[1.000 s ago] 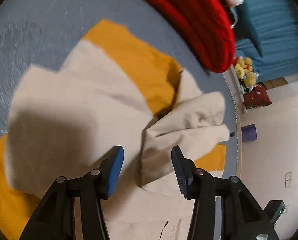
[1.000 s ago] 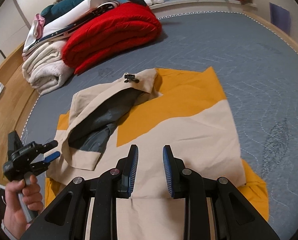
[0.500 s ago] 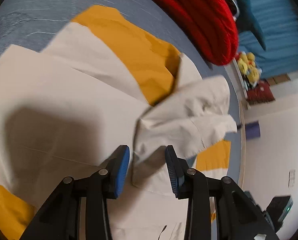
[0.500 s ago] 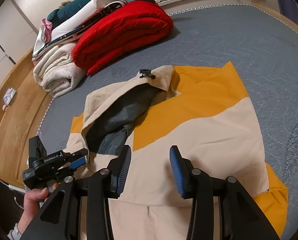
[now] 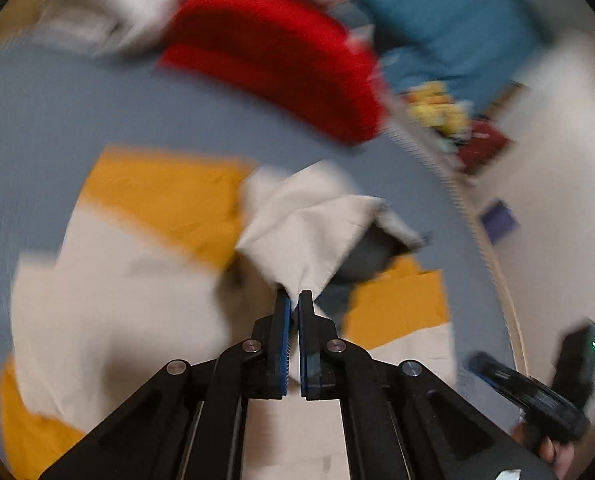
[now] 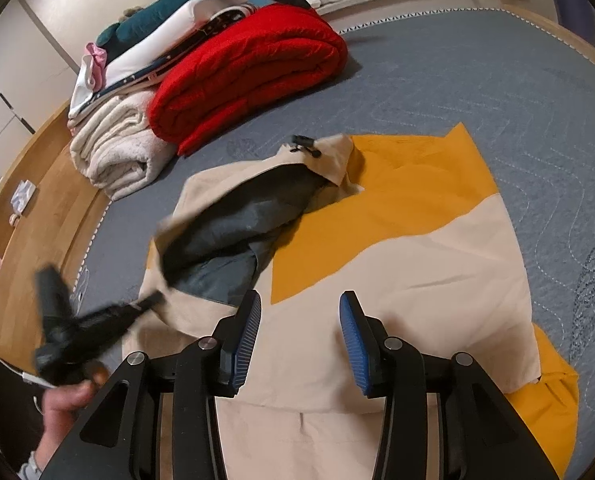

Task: Fold large clothes

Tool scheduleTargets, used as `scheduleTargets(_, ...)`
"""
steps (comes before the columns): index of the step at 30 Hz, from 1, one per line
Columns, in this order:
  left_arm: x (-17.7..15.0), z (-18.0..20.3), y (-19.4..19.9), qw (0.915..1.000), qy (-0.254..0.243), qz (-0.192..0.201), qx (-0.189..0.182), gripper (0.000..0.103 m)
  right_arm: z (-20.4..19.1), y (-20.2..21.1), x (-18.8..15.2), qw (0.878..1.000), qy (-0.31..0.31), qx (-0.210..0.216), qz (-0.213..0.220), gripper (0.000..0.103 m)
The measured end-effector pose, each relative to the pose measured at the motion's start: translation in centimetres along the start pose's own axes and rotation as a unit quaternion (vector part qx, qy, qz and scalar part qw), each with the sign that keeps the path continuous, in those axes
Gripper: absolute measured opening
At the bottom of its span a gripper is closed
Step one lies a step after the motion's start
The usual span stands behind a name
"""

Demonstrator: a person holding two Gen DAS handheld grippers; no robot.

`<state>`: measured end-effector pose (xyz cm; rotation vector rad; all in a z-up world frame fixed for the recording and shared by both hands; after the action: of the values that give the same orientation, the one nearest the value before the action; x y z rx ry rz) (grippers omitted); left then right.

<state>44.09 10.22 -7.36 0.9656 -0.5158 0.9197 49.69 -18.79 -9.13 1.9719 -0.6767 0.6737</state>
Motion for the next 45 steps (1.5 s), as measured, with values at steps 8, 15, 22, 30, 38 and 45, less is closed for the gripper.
scheduleTargets(8,-10.5,10.0,-1.1,0.9508,-0.156,-0.213,-0.162,0.004,0.6,3.4,3.4,0.994,-0.047,0.023,0.101,0.043)
scheduleTargets(15,-10.0,6.0,-2.6,0.9579,-0.072,-0.255,-0.11,0.01,0.5,1.6,2.3,0.997,-0.047,0.022,0.055,0.046)
scheduleTargets(22,-7.6,0.4,-3.9,0.9667,0.09,-0.23,-0.068,0.036,2.1,-1.9,-1.5,0.996,-0.085,-0.002,-0.03,0.047)
scheduleTargets(30,-4.9,0.6,-3.1,0.9549,0.17,-0.208,-0.126,0.043,2.2,-1.2,-0.5,0.987,-0.148,0.056,-0.006,0.047)
scheduleTargets(38,-8.5,-1.6,-6.3,0.9563,0.129,-0.262,-0.021,0.046,3.0,-1.7,-0.7,0.986,-0.163,0.036,-0.02,0.051)
scheduleTargets(45,-10.0,-1.8,-7.6,0.954,0.141,-0.265,0.0,0.002,4.4,-3.9,-3.2,0.984,-0.17,0.004,-0.059,0.022)
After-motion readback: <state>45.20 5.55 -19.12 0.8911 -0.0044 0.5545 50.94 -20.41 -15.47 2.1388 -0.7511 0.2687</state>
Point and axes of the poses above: each gripper's, at about its wrist camera, not at the fingertips, and y roughly against the way its jaws point, z to its right, x to its top, the point moved 8 cm from there along -y, roughly the way its jaws point, and after that the axes turned 11 degrees about z, right-handed, at the moved point
